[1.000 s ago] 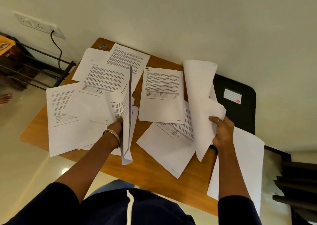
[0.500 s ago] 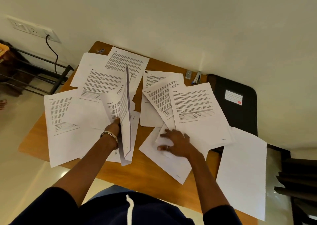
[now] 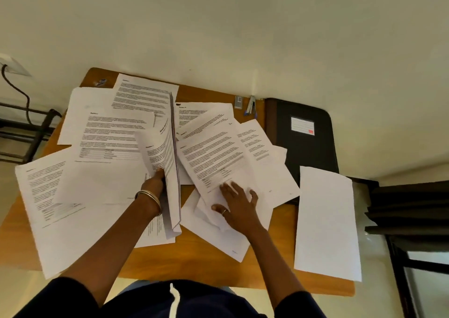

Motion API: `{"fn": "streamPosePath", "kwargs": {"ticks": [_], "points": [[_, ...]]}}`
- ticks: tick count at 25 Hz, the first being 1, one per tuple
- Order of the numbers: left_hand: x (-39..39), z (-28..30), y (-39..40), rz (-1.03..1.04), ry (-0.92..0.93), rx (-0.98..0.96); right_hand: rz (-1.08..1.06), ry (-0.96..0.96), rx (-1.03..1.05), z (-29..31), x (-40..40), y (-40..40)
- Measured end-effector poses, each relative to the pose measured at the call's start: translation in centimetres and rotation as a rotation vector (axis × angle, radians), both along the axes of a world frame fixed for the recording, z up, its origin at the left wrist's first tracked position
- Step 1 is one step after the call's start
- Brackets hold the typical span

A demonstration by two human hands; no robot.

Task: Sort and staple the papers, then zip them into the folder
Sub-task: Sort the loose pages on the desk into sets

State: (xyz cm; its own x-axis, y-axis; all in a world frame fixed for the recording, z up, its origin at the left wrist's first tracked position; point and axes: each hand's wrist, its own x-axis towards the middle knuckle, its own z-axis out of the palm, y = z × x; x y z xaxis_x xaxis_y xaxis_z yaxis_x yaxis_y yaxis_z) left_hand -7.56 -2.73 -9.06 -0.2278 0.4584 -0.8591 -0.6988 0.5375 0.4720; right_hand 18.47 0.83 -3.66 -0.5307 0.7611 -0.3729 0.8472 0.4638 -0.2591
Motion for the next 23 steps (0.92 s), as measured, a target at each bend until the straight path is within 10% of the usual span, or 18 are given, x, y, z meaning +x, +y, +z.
{"fn": "streamPosePath", "kwargs": {"ticks": [4, 11, 15, 19, 23], "points": [[2.2, 0.7, 0.7, -0.113, 0.033, 0.039, -0.247, -0.168, 0.094, -0.1, 2.8, 2.0], [6.7, 1.4, 0.8, -0.112, -0.011, 0.035, -0.06, -0.274, 0.07, -1.1, 3.8, -0.3], [6.1, -3.6, -0.2, -0.047, 0.044, 0.013, -0.475, -0.078, 0.25, 0.2, 5.4, 2.6], [5.8, -7.9, 0.1, 0.009, 0.18, -0.117, -0.88, -0.063, 0.008, 1.1, 7.9, 7.0], [8.1, -0.3, 1.1, 0.033, 0.264, -0.16, -1.106, 0.26, 0.146, 2.6, 10.0, 8.3]]}}
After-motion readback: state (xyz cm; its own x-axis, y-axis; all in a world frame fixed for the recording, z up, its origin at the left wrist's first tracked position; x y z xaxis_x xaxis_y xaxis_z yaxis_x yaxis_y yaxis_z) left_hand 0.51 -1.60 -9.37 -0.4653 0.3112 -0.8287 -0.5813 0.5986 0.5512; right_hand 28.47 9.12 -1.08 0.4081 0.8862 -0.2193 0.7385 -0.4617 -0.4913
